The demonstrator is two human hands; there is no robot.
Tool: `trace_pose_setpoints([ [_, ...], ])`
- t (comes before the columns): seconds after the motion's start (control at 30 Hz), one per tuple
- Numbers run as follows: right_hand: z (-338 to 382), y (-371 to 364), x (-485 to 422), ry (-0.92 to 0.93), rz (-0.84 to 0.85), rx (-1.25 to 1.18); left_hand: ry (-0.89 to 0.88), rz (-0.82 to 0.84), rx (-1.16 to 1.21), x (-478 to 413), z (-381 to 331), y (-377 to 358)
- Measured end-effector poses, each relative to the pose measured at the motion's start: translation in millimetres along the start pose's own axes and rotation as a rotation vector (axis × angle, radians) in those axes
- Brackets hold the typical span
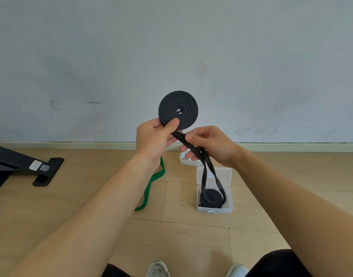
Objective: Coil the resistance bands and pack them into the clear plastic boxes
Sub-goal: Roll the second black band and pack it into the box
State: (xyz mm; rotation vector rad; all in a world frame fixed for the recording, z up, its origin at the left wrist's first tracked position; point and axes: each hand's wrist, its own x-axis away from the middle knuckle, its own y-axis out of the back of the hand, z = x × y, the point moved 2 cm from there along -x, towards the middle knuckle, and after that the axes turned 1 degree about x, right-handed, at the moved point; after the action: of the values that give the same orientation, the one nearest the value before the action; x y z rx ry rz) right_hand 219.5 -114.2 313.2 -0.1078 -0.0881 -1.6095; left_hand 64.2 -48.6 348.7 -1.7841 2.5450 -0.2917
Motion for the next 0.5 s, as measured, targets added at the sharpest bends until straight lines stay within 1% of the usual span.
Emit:
trace_pose_setpoints([
  [0.07,-1.6,1.5,0.4,0.012,0.005,0.030,-0.010,-0.008,-0.020,-1.1,-0.6,1.5],
  [0.13,-2.6,0.5,-0.9,0.020,-0.001,0.117,-0.020,-0.010,-0.040,-1.4,-0.3,1.6],
  [0.23,-4.2,-2.7,-4.1,0.065,-0.070,0.409,-0.036,-0.014,-0.061,-1.9,-2.8,2.7],
  [0.33,-10.7,1.7,-6.8,0.073,-0.193,0.731,-0.058,-0.020,-0.065,-4.1,-10.8,5.4],
  [0.4,-18.7,9.2,-7.1,0.006,-0.217,0.796,-0.080,-0.031,-0.058,-6.3,-17.5,9.4],
  [0.5,-36.8,19.8,-4.5,-0.155,-0.160,0.757,-0.101,-0.059,-0.028,-10.3,-25.0,19.2],
])
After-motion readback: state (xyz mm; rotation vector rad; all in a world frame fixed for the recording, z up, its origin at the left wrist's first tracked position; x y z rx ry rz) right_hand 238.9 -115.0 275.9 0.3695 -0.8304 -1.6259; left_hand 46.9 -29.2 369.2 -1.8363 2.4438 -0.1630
